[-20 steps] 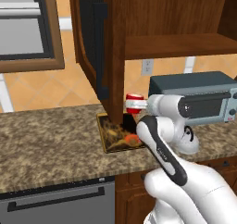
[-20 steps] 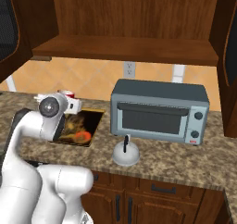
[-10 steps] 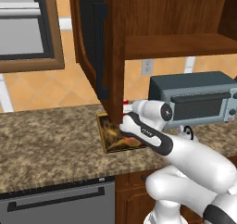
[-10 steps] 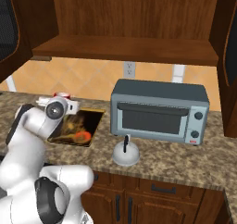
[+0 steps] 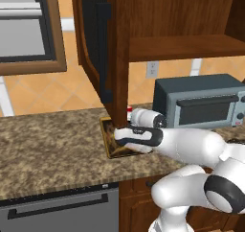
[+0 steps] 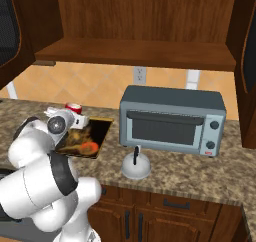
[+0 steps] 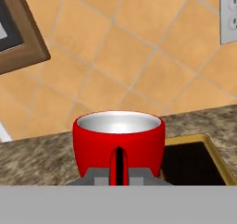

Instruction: Pick the kettle from the counter and place it on the tray. Then pick the mug from the cabinet and place it on the tray. Then close the cabinet doors.

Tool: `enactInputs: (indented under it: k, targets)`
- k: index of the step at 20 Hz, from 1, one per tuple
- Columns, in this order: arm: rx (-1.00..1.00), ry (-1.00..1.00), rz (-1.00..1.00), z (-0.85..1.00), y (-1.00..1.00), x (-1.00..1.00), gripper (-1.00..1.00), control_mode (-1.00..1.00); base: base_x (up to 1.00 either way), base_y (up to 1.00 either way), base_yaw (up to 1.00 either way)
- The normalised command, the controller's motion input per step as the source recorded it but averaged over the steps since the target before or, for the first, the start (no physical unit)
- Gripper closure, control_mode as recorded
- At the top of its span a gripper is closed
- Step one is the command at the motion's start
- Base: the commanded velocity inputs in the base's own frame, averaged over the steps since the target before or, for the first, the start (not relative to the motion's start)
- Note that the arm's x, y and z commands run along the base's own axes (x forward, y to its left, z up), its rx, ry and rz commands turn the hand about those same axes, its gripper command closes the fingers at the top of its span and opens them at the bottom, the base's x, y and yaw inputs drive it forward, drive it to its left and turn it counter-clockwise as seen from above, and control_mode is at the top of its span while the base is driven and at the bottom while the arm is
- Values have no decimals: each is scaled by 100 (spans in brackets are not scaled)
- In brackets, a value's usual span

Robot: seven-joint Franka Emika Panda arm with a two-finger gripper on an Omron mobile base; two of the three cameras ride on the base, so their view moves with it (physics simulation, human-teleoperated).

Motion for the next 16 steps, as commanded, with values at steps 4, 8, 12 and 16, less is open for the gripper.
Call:
enactInputs:
  k: [4, 8, 12, 16]
  targets:
    - [0, 0, -16, -33, -2, 29, 100, -100, 0, 0, 0]
    - [0, 0, -38, -19, 0, 15, 100, -100, 0, 0, 0]
    - [0, 1, -44, -4, 0, 3, 100, -100, 0, 0, 0]
    - [0, 2, -45, 0, 3, 11, 100, -100, 0, 0, 0]
